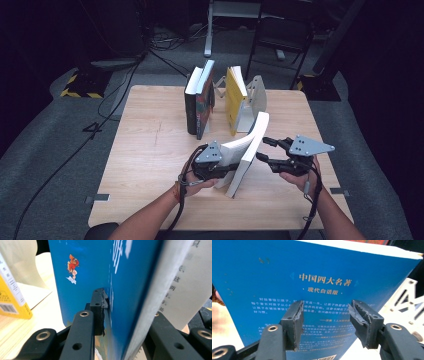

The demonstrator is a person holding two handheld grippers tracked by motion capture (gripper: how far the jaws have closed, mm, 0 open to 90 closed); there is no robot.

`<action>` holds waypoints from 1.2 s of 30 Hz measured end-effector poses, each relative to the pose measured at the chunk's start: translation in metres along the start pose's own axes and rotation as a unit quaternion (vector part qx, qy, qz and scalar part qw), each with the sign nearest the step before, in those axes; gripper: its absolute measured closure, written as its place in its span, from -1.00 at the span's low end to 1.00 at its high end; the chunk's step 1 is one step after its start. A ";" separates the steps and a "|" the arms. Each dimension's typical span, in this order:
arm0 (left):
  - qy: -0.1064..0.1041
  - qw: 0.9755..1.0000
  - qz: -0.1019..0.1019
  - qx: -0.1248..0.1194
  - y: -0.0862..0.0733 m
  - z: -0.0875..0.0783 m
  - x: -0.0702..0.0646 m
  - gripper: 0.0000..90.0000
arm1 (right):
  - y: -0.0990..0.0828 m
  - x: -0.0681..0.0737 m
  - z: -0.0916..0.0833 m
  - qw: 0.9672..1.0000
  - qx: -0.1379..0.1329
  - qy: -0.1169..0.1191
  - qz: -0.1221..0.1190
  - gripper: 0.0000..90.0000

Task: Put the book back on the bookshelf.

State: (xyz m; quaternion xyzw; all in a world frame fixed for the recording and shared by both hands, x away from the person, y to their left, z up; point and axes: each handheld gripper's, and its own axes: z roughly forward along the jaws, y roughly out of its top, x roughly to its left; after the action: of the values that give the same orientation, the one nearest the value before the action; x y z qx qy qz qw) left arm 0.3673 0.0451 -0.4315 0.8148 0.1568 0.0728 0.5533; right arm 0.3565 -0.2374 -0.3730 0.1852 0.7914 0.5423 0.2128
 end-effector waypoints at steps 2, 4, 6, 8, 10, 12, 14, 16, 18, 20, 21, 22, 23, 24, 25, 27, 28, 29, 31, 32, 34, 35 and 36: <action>0.009 1.000 0.005 0.001 0.000 0.001 0.000 0.59 | -0.001 0.001 -0.001 1.000 -0.001 -0.004 -0.003 -0.01; 0.013 1.000 0.001 0.000 0.000 -0.001 0.002 0.57 | -0.001 0.002 -0.001 1.000 -0.004 -0.003 -0.002 -0.01; 0.021 1.000 0.006 0.003 0.001 -0.004 0.001 0.53 | 0.000 0.006 0.001 1.000 -0.010 -0.004 -0.001 0.01; 0.033 0.999 0.017 0.011 0.002 -0.008 -0.001 0.45 | 0.003 0.012 0.003 1.000 -0.012 -0.004 -0.012 0.03; 0.040 0.999 0.030 0.023 0.001 -0.013 -0.002 0.38 | 0.004 0.017 0.005 1.000 -0.007 0.000 -0.022 0.03; 0.050 0.997 0.045 0.045 -0.001 -0.019 -0.006 0.31 | 0.004 0.021 0.006 1.000 -0.002 0.000 -0.031 0.03; 0.051 0.994 0.056 0.072 -0.005 -0.025 -0.010 0.20 | 0.004 0.024 0.007 1.000 -0.001 0.006 -0.031 0.03; 0.048 0.993 0.062 0.089 -0.011 -0.031 -0.014 0.11 | 0.002 0.025 0.009 1.000 -0.001 0.009 -0.030 0.03; 0.030 0.993 0.062 0.099 -0.019 -0.037 -0.017 0.02 | 0.000 0.026 0.010 1.000 0.001 0.013 -0.026 0.02; 0.021 0.993 0.057 0.104 -0.024 -0.039 -0.021 -0.10 | -0.001 0.026 0.012 1.000 0.003 0.016 -0.023 0.01; 0.020 0.993 0.051 0.105 -0.025 -0.039 -0.024 -0.19 | -0.002 0.026 0.013 1.000 0.005 0.015 -0.023 0.01; 0.021 0.993 0.047 0.105 -0.026 -0.038 -0.025 -0.28 | -0.003 0.026 0.014 1.000 0.005 0.014 -0.022 0.00; 0.020 0.993 0.042 0.105 -0.026 -0.035 -0.028 -0.33 | -0.003 0.026 0.015 1.000 0.006 0.013 -0.023 0.00; 0.019 0.994 0.037 0.103 -0.026 -0.034 -0.029 -0.42 | -0.005 0.026 0.017 1.000 0.008 0.009 -0.027 0.01; 0.023 0.994 0.035 0.100 -0.025 -0.031 -0.031 -0.47 | -0.006 0.026 0.018 1.000 0.010 0.008 -0.027 0.01; 0.028 0.995 0.030 0.096 -0.024 -0.027 -0.034 -0.55 | -0.010 0.023 0.022 1.000 0.016 0.009 -0.020 0.01; 0.034 0.995 0.024 0.093 -0.023 -0.020 -0.038 -0.57 | -0.012 0.022 0.023 1.000 0.018 0.006 -0.020 0.01; 0.036 0.995 0.023 0.091 -0.022 -0.017 -0.039 -0.57 | -0.013 0.021 0.024 1.000 0.018 0.009 -0.016 0.00; 0.045 0.995 0.018 0.086 -0.021 -0.012 -0.041 -0.60 | -0.014 0.021 0.025 1.000 0.019 0.008 -0.014 0.00; 0.045 0.995 0.018 0.086 -0.021 -0.012 -0.041 -0.60 | -0.014 0.021 0.025 1.000 0.019 0.008 -0.014 0.00; 0.062 0.995 0.011 0.079 -0.019 -0.005 -0.043 -0.58 | -0.015 0.020 0.026 1.000 0.018 0.009 -0.013 0.00; 0.070 0.995 0.007 0.076 -0.018 -0.003 -0.044 -0.55 | -0.015 0.020 0.026 1.000 0.019 0.008 -0.012 0.00; 0.074 0.995 0.003 0.072 -0.017 -0.001 -0.044 -0.55 | -0.015 0.019 0.026 1.000 0.019 0.006 -0.011 -0.01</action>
State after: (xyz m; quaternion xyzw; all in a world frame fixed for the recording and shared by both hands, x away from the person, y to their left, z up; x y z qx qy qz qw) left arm 0.3222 0.0373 -0.4445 0.8454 0.1996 0.1236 0.4798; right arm 0.3539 -0.2121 -0.3984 0.1769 0.8047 0.5263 0.2102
